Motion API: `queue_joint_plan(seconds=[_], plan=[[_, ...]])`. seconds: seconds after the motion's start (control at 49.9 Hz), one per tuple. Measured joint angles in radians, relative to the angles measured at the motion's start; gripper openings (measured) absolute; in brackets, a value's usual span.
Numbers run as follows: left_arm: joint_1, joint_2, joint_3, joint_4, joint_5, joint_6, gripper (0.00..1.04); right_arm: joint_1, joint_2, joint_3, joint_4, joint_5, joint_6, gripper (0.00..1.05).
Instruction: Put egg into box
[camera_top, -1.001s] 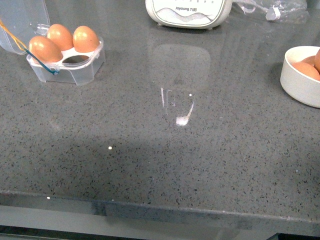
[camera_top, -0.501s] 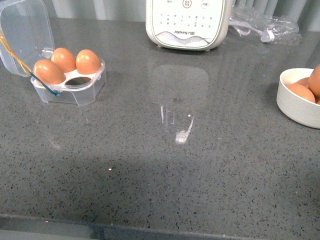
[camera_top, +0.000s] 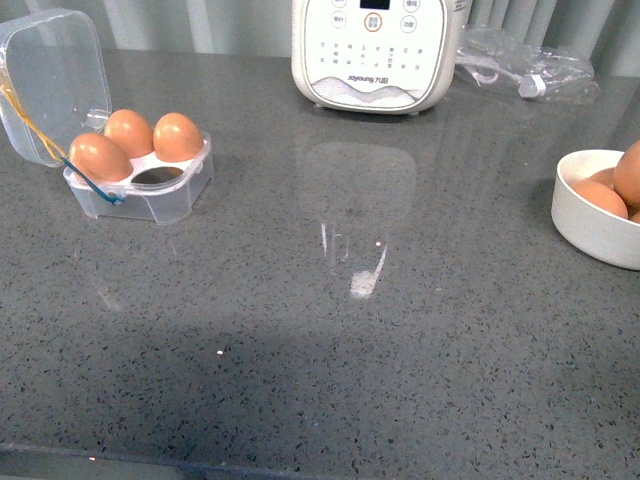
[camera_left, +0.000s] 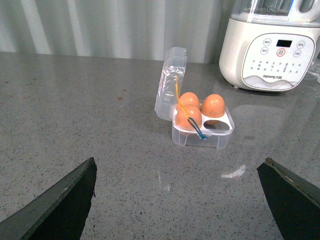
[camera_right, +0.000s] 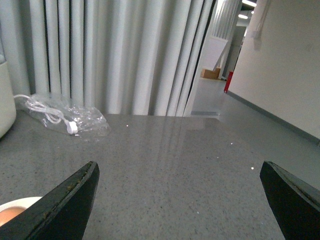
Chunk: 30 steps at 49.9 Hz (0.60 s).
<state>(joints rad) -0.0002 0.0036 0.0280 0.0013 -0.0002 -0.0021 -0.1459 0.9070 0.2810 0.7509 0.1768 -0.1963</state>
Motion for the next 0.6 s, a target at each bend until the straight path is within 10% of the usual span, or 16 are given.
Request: queue_joint_plan(seconds=[0.601], plan=[[0.0,0.0,0.0,0.0,0.0,0.0,0.98,0.102,0.56,0.48,-0.369,-0.364,0.185,0.97]])
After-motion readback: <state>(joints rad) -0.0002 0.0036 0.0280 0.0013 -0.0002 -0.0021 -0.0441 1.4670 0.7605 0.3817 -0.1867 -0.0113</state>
